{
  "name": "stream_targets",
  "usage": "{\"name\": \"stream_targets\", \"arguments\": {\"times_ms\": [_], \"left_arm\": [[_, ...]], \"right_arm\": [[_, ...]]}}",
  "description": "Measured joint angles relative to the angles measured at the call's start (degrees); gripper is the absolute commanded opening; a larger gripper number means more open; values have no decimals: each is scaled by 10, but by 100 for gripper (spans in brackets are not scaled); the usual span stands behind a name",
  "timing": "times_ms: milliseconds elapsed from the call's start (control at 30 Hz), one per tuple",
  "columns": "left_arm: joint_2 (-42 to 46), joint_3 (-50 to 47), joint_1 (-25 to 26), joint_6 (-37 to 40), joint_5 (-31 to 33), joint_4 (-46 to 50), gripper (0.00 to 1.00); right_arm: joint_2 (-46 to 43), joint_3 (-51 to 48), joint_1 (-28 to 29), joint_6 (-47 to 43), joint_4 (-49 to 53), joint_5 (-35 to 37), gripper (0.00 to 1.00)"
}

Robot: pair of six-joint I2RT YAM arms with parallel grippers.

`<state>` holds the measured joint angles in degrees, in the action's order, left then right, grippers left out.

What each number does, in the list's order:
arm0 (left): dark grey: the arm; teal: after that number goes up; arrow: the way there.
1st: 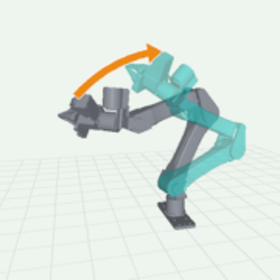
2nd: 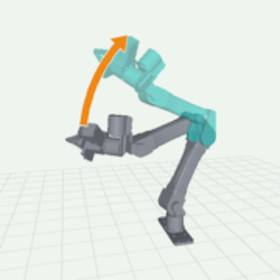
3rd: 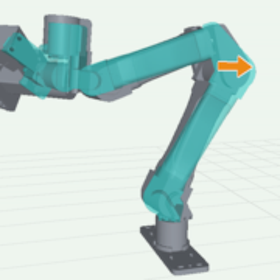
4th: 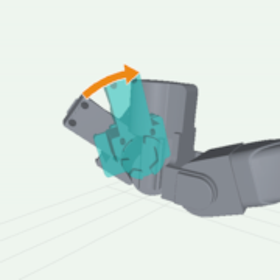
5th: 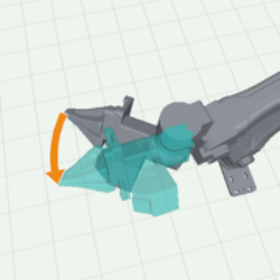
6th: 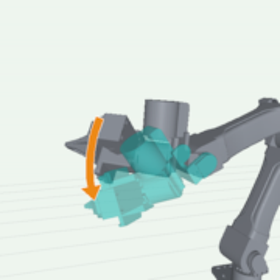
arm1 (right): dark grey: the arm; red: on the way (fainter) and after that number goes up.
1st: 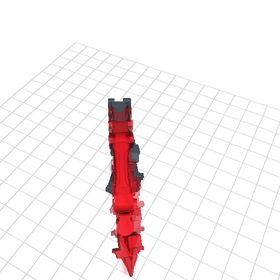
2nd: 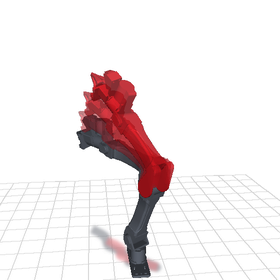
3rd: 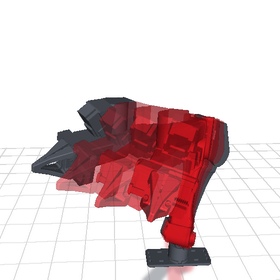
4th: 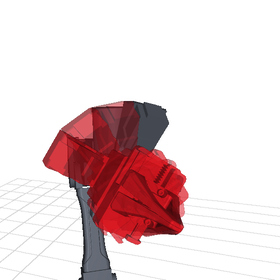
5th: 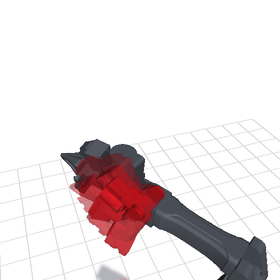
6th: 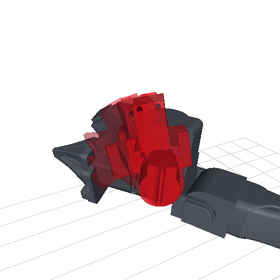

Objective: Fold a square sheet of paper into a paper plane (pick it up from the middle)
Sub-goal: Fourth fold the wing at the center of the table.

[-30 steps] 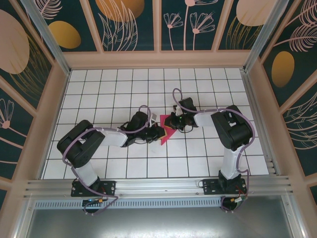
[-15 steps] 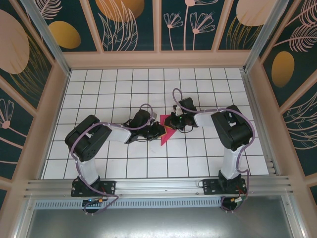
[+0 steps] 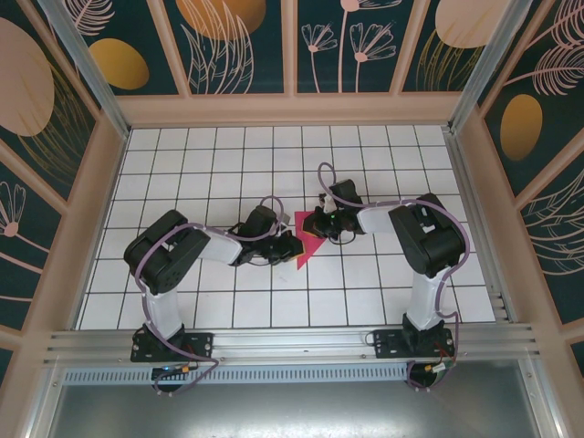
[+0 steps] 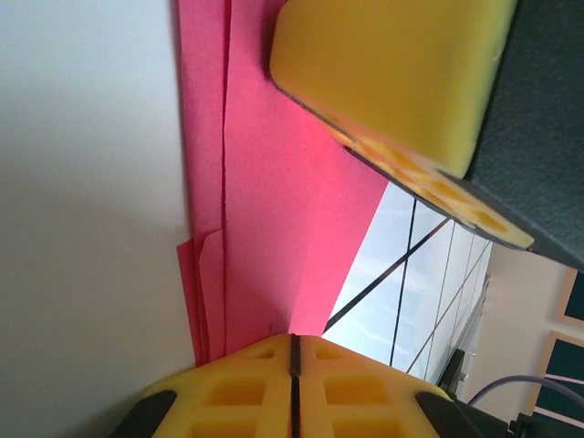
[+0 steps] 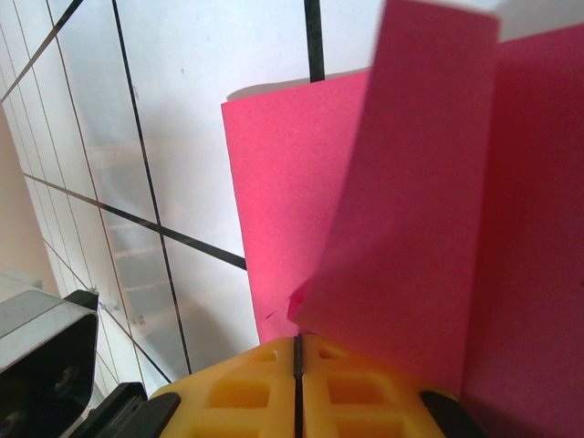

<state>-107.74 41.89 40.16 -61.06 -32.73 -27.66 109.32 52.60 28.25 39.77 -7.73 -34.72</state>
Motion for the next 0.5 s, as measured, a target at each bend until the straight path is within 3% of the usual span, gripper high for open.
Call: {"name": "stream_targets", "arguments": {"times_ms": [233,500], "left_arm": [[9,-6,2,25,-11,15,12],[17,38,20,94,13,123,12]], "right_arm": [[0,0,0,0,0,0,9],[0,0,0,0,0,0,9]]}}
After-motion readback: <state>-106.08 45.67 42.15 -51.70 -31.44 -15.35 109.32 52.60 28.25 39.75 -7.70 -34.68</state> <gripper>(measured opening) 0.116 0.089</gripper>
